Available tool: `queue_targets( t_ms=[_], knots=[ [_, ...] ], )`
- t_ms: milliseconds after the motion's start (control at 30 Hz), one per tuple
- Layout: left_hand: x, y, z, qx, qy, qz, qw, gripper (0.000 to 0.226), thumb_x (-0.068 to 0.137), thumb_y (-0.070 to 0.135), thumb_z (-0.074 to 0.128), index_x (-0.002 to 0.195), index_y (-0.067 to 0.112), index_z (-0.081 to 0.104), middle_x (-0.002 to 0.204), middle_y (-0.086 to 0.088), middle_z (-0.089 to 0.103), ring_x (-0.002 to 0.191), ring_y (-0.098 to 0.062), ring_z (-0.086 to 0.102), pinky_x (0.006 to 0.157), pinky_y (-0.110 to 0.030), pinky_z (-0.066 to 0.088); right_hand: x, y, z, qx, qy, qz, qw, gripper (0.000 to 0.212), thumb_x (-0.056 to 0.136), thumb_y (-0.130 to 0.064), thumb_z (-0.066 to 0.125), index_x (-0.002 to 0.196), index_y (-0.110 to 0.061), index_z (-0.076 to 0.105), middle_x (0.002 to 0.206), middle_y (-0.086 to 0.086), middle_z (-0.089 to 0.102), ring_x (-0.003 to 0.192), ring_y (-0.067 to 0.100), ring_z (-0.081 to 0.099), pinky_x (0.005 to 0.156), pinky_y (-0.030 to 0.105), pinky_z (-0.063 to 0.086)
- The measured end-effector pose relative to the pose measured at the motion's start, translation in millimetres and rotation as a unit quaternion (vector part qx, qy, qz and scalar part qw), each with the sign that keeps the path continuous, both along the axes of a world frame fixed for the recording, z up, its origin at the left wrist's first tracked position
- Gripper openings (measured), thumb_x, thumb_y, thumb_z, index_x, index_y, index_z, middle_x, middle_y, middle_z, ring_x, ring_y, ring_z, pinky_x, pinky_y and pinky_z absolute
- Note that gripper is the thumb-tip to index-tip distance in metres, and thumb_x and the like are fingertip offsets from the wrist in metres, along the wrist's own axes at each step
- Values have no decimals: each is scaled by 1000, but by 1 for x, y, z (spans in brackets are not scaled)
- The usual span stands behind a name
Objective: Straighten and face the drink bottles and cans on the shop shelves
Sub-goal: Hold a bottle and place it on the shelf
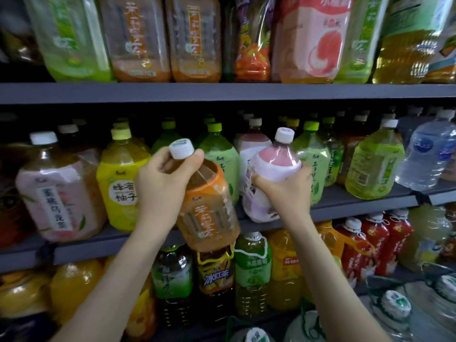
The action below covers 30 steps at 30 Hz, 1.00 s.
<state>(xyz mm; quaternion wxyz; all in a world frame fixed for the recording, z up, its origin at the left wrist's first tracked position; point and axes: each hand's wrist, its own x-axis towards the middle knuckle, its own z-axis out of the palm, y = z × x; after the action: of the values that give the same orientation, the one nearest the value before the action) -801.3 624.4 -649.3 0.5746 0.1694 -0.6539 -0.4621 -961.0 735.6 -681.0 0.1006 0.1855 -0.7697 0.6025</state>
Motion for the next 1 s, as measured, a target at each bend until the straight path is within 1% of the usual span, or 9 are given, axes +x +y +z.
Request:
queue_targets(
  t_ms=[167,333,400,533,600,667,767,900,1000],
  knots=[
    [1,-13,-1,16,-17,-9,1000,12,70,43,76,76,50,69,84,17,72,85,-9,69,83,-51,55,-7,-27,10,95,17,-17,995,108,60,-57,80,137,-4,24,131,16,39,120,36,45,88,43,43],
    [2,-17,1,73,-7,-41,996,10,76,26,77,82,30,71,84,6,74,84,-16,70,84,-50,55,-4,-32,0,160,56,-21,985,116,69,-58,72,149,-9,4,139,19,33,120,38,46,80,44,46],
    [1,-16,0,72,-17,-37,997,10,76,28,77,82,31,70,85,7,74,85,-14,70,84,-49,55,0,-29,-7,169,93,-31,981,113,73,-55,70,150,-10,-1,142,18,30,123,37,42,80,45,46],
    [2,-12,-4,78,-17,-36,996,13,75,30,78,86,30,71,89,5,74,86,-16,70,83,-49,56,10,-16,-18,128,163,-14,978,96,81,-41,69,149,-7,11,149,18,21,135,32,24,97,41,39],
    [5,-8,-4,86,-14,-42,995,13,75,27,78,87,26,72,88,3,74,85,-17,71,82,-48,56,24,-9,-19,50,173,50,982,91,79,-43,69,148,-9,21,148,13,26,137,25,24,105,35,32],
    [10,-5,-4,73,-18,-46,996,11,76,25,77,85,25,72,87,3,74,86,-16,70,82,-46,56,43,-6,-15,-6,127,207,970,93,70,-53,71,145,-23,26,145,-1,32,134,8,32,107,28,32],
    [21,-2,-1,66,-5,-37,997,9,76,21,77,77,29,73,84,5,74,83,-13,70,79,-40,56,72,-14,-11,70,93,405,907,110,56,-65,77,145,-39,18,144,-15,35,128,-1,38,105,25,35],
    [38,-3,11,50,-22,-32,998,9,76,21,77,80,27,72,83,6,74,83,-13,70,80,-42,57,88,-37,-20,40,91,417,904,99,50,-60,80,135,-37,34,128,-10,53,113,5,56,97,36,49],
    [49,-9,23,-39,-88,-15,995,11,77,27,76,88,25,71,87,9,72,86,-5,67,83,-38,53,97,-52,-19,-10,98,406,909,95,47,-60,80,129,-38,38,125,-12,52,112,4,55,94,36,51]
  ],
)
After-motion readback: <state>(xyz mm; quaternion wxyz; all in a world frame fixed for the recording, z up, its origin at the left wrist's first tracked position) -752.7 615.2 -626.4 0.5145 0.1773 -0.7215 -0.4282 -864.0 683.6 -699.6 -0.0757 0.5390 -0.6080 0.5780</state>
